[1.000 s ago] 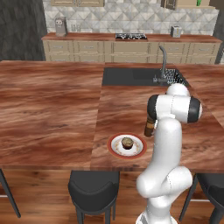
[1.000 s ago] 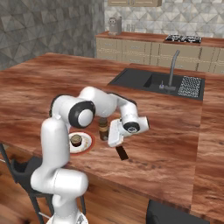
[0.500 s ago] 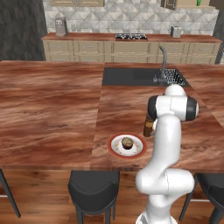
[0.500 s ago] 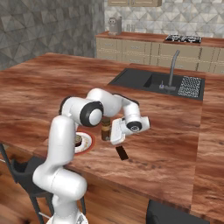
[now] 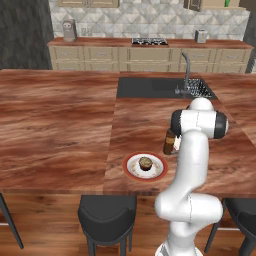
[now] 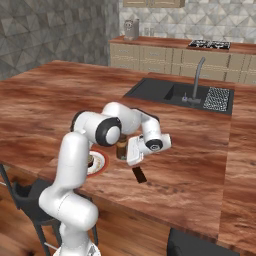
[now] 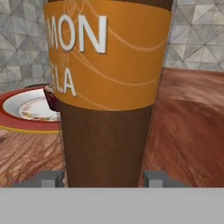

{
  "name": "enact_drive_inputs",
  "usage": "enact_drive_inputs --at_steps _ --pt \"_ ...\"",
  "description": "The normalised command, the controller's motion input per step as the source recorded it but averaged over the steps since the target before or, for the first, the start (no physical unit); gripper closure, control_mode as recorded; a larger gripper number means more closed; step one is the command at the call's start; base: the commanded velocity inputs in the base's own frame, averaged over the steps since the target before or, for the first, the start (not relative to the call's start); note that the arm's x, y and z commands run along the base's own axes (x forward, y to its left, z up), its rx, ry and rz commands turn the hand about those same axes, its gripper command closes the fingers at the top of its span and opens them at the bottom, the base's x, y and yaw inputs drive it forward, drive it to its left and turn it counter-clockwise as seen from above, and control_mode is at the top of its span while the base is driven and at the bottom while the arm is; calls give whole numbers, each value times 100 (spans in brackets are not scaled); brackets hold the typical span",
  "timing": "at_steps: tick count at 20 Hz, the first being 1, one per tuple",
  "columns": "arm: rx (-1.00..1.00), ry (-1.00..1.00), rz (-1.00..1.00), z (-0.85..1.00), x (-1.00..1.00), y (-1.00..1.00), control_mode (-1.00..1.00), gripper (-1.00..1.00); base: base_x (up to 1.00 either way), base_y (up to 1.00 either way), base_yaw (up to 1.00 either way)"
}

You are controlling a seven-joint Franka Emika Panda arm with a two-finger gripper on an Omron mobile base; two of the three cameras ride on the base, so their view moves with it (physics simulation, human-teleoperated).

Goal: Take the cinnamon bottle from the cabinet and place it on the dining table, next to the plate with the cupcake. Then take the chocolate from the dining counter and place it on the cupcake plate.

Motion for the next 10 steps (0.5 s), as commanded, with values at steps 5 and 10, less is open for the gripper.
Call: enact_drive_inputs --at_steps 5,10 --pt "0 -4 0 -15 4 0 -100 -100 0 0 0" --pt "0 0 0 0 3 -14 -100 -100 0 0 0"
